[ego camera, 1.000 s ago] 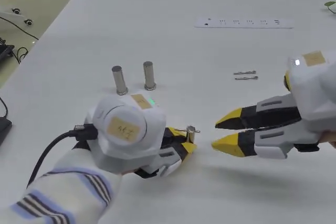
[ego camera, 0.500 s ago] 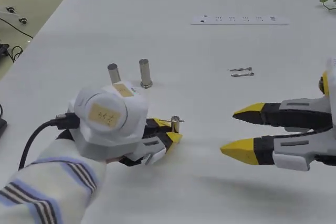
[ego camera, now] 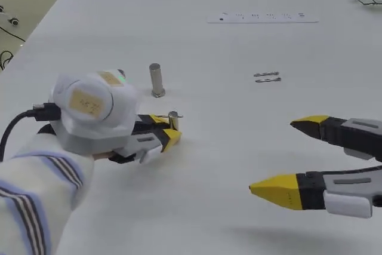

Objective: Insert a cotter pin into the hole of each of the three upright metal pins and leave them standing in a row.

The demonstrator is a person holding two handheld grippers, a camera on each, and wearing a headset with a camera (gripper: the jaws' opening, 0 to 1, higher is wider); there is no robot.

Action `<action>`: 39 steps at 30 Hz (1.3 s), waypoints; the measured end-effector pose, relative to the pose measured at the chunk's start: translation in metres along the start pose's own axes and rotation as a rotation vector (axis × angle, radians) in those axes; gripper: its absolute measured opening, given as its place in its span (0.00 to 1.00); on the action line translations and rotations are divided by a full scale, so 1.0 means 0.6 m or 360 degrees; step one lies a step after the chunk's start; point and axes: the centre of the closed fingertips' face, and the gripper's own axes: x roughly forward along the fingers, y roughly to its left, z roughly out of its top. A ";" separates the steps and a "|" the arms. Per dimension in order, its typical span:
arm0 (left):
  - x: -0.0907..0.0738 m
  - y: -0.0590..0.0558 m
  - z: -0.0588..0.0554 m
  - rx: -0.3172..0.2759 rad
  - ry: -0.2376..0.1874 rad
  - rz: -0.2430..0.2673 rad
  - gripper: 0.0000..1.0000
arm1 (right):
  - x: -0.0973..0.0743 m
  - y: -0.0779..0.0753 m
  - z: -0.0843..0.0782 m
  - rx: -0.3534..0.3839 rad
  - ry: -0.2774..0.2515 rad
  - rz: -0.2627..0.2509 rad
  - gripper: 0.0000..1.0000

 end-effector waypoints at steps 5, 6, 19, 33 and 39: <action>0.005 0.006 0.003 -0.0002 -0.0005 -0.0011 0.07 | -0.014 0.000 -0.007 0.0070 -0.0028 -0.0030 0.91; 0.006 0.006 0.003 -0.0007 -0.0007 -0.0011 0.07 | -0.016 0.001 -0.008 0.0081 -0.0032 -0.0032 0.91; 0.016 0.010 0.001 -0.0022 -0.0010 -0.0003 0.07 | -0.048 -0.016 -0.026 0.0154 -0.0022 -0.0157 1.00; 0.017 0.017 0.001 -0.0089 -0.0077 0.0025 0.07 | -0.051 -0.010 -0.033 0.0090 0.0053 -0.0175 0.99; 0.014 0.018 0.007 -0.0113 -0.0125 0.0043 0.16 | -0.050 -0.006 -0.035 0.0058 0.0083 -0.0171 0.97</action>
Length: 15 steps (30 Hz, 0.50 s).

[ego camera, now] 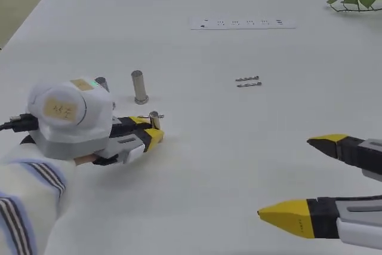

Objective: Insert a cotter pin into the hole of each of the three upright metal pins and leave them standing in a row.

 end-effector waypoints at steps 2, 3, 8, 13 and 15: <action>-0.005 0.000 0.000 -0.0007 -0.0017 -0.0005 0.24 | 0.000 0.002 0.001 -0.0008 0.0004 0.0006 0.97; -0.009 0.000 0.000 -0.0032 -0.0026 -0.0014 0.25 | 0.001 0.003 0.001 -0.0010 0.0004 0.0006 0.97; -0.029 -0.004 -0.020 0.0044 0.0022 -0.0071 0.29 | 0.003 0.006 0.000 -0.0037 0.0019 0.0013 0.96; -0.057 0.038 -0.038 0.0026 0.0033 0.0045 0.35 | 0.004 0.010 -0.004 -0.0066 0.0045 0.0019 0.97; -0.065 0.057 -0.043 -0.0019 0.0037 0.0084 0.36 | 0.004 0.012 -0.004 -0.0066 0.0048 0.0020 0.97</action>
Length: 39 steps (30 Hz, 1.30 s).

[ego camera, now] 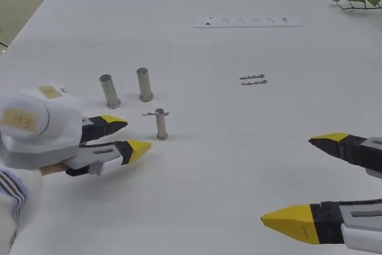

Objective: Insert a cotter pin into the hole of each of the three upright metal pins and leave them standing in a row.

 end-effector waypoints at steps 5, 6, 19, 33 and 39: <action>-0.010 0.049 0.006 -0.0083 -0.0044 0.0131 0.40 | -0.001 0.000 0.000 -0.0051 0.0013 0.0000 0.97; -0.010 0.057 0.008 -0.0078 -0.0047 0.0155 0.40 | -0.001 0.001 0.000 -0.0064 0.0015 0.0001 0.97; 0.013 0.160 0.040 -0.0140 -0.0102 0.0472 0.41 | -0.010 -0.009 -0.003 -0.0008 0.0013 -0.0027 0.97; 0.042 0.170 0.057 -0.0198 -0.0148 0.0453 0.28 | -0.020 -0.025 -0.010 0.0044 0.0038 -0.0066 0.97; 0.049 0.158 0.057 -0.0188 -0.0124 0.0395 0.16 | -0.013 -0.022 -0.012 0.0061 0.0060 -0.0045 0.96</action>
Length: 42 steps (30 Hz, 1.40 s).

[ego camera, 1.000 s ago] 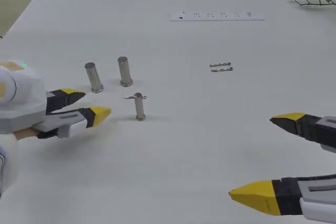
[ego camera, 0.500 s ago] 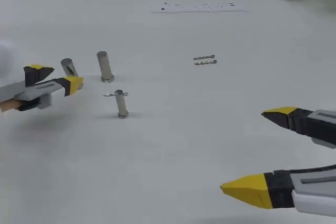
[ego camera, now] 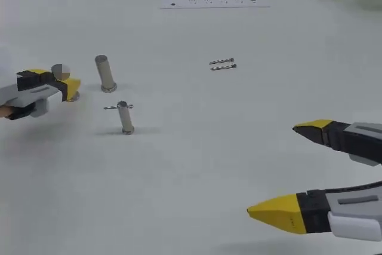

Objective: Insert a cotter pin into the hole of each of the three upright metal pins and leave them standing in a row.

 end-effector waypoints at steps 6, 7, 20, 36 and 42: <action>-0.004 0.002 0.002 0.0016 0.0015 0.0023 0.12 | 0.004 0.003 -0.002 -0.0002 0.0015 0.0013 0.96; -0.005 0.005 0.001 0.0007 0.0024 0.0045 0.12 | 0.004 0.003 -0.002 -0.0001 0.0015 0.0014 0.96; -0.039 0.020 0.016 -0.0066 0.0028 0.0116 0.11 | 0.001 0.000 -0.007 0.0026 0.0019 0.0001 0.95; -0.144 -0.086 0.077 -0.0110 -0.0076 0.0091 0.11 | -0.003 0.000 0.005 0.0000 -0.0061 0.0010 0.95; -0.175 -0.143 0.091 -0.0046 -0.0091 0.0049 0.11 | -0.003 0.000 0.010 0.0003 -0.0100 0.0013 0.95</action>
